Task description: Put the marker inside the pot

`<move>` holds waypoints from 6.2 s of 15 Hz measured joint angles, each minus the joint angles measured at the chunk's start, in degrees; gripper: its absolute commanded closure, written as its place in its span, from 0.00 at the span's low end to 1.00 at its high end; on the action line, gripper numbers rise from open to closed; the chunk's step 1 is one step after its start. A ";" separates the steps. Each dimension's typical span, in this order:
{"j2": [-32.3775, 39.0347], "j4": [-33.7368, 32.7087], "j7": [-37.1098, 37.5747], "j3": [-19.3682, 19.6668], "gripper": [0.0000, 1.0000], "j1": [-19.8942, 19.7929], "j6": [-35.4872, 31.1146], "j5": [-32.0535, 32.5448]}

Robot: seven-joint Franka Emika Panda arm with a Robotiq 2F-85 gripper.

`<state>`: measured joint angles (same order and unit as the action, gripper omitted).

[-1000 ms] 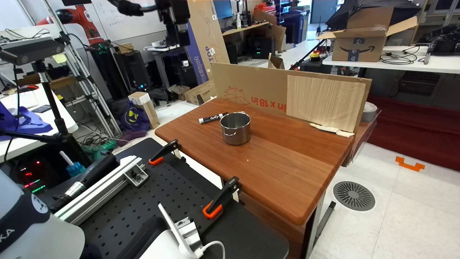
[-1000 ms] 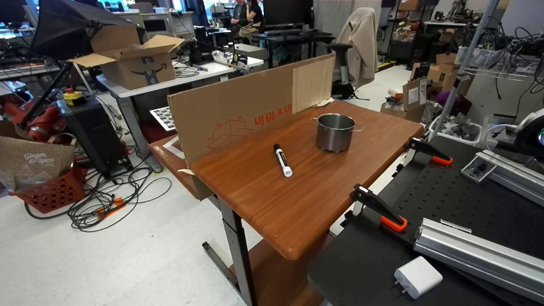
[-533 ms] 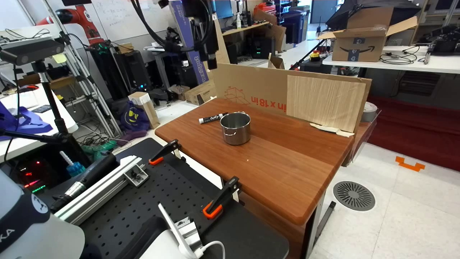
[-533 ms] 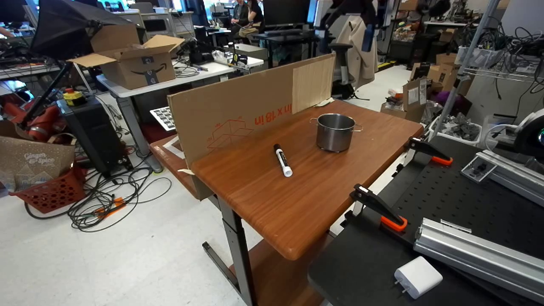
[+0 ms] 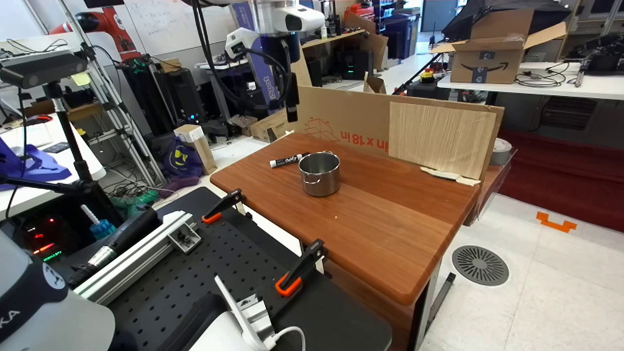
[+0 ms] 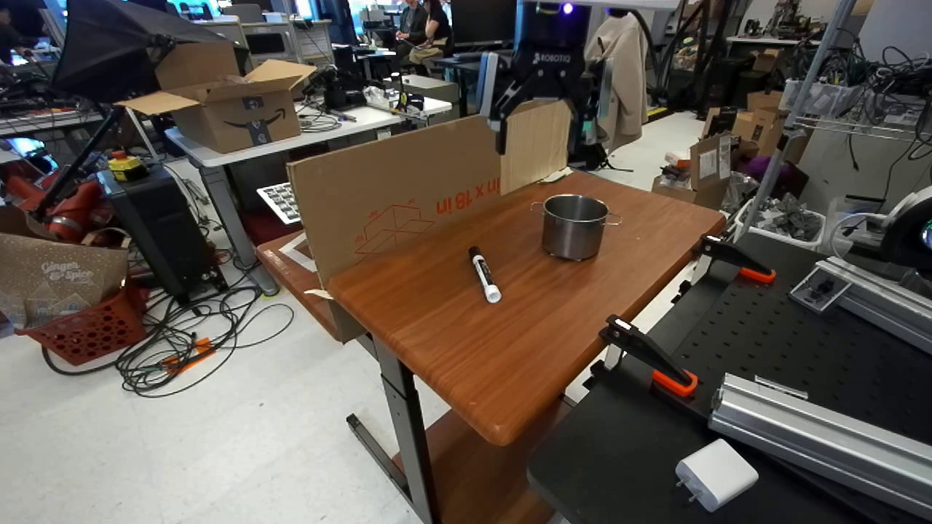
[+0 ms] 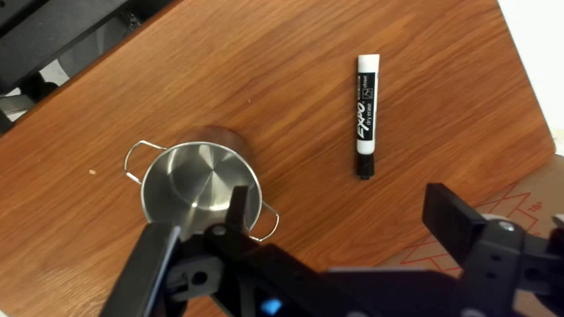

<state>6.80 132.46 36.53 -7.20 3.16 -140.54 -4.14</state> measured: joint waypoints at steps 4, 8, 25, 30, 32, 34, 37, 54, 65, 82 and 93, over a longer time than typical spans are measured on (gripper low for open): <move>6.07 -1.82 3.17 0.26 0.00 1.67 -4.70 -0.74; 12.08 -4.57 5.43 1.02 0.00 2.92 -8.05 -1.16; 27.32 -15.14 11.42 5.86 0.51 9.36 -11.49 -1.16; 28.02 -16.10 11.82 6.60 0.87 9.77 -11.46 -1.16; 28.00 -16.39 11.82 6.62 0.99 9.78 -11.46 -1.16; 27.84 -16.57 11.82 6.62 0.95 9.84 -11.46 -1.16; 27.17 -16.54 11.82 6.61 0.95 10.22 -11.46 -1.16; -4.40 5.44 33.19 16.70 0.95 8.20 -11.50 28.99; -3.79 5.91 51.44 12.39 0.95 1.18 -11.48 45.55; 9.12 0.42 56.53 12.42 0.48 2.36 -10.78 48.73; 9.48 -0.74 56.34 12.31 0.00 2.48 -9.95 48.39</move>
<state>16.27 131.72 92.87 5.11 5.64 -150.50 44.25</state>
